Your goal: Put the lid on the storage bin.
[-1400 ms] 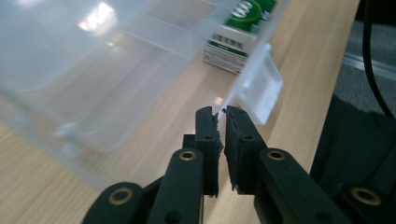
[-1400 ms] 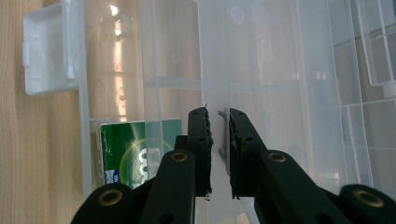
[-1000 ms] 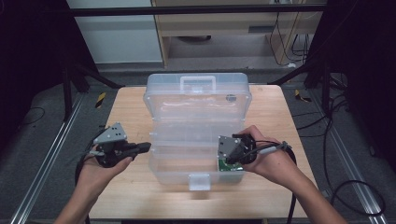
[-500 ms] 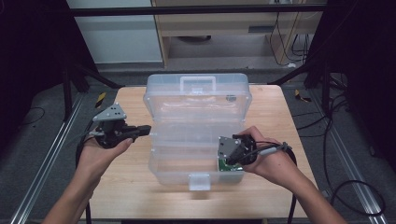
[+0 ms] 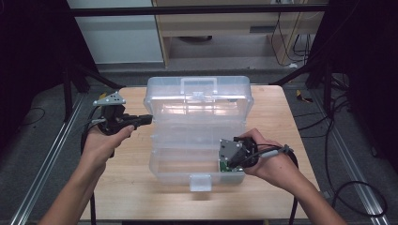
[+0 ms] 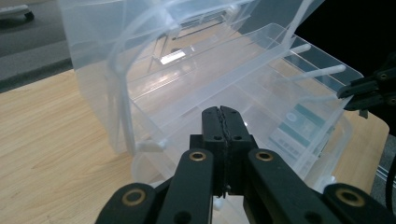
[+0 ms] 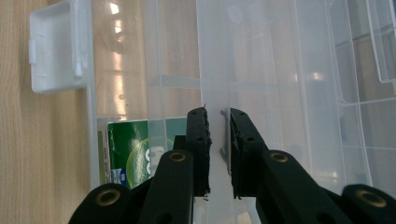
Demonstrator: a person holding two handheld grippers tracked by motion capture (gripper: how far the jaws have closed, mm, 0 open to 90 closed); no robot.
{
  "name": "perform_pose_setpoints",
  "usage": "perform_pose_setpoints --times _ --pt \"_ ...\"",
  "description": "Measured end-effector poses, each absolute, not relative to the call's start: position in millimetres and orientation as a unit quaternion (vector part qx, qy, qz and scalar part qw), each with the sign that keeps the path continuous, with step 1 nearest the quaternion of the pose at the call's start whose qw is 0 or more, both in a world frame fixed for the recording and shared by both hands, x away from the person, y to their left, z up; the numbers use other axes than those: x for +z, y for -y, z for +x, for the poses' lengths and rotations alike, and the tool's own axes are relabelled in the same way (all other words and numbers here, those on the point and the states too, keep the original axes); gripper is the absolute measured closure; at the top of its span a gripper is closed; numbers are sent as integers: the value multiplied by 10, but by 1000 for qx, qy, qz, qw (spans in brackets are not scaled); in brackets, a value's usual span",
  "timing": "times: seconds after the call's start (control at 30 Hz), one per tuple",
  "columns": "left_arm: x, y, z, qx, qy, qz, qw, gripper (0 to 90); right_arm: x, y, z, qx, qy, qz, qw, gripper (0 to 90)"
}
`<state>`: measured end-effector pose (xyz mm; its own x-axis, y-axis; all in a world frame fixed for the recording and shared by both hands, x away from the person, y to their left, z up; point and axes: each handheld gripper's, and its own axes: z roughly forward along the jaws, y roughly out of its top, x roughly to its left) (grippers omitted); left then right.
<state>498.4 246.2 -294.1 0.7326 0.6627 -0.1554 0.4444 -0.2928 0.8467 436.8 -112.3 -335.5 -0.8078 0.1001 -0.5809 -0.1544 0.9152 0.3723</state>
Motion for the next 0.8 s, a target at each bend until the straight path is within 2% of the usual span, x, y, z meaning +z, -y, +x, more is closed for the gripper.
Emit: perform_pose_setpoints --times 0.8 --pt "-3024 -2513 4927 113 -361 792 479 900 -3429 1127 4283 197 -935 -23 295 809"
